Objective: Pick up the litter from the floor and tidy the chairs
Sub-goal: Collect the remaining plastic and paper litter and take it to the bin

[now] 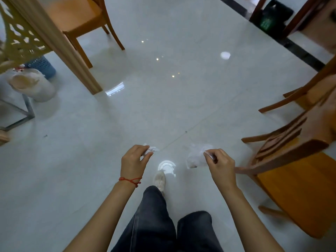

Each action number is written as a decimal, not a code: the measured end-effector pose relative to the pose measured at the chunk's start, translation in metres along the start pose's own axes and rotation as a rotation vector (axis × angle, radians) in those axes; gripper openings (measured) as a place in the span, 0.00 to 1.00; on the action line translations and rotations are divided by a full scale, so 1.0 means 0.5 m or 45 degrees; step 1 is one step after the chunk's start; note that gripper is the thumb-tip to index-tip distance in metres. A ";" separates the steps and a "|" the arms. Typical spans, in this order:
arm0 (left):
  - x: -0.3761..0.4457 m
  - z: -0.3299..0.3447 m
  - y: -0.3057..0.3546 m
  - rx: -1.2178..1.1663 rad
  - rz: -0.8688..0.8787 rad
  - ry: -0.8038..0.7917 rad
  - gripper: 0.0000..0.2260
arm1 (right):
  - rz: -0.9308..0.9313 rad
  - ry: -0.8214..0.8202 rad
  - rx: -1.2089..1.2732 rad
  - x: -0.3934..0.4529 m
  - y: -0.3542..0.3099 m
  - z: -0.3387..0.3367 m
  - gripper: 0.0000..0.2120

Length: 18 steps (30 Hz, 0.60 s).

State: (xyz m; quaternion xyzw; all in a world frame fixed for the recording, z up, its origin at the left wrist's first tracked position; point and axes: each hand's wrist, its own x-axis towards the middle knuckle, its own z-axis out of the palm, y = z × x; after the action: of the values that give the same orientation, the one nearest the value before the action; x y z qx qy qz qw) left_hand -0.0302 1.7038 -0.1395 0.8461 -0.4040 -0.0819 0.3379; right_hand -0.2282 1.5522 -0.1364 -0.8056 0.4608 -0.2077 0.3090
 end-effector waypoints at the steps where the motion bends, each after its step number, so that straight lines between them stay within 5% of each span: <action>1: 0.045 -0.007 -0.007 0.004 0.024 -0.006 0.08 | -0.001 0.020 -0.017 0.035 -0.012 0.009 0.03; 18: 0.723 0.100 -0.007 0.042 0.209 -0.048 0.08 | -0.043 0.152 -0.036 0.673 -0.044 0.064 0.03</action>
State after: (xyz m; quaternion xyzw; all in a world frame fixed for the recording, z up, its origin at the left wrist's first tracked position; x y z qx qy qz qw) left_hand 0.1901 1.4127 -0.1312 0.8140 -0.4794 -0.0632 0.3219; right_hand -0.0305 1.2775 -0.1277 -0.8037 0.4677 -0.2542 0.2659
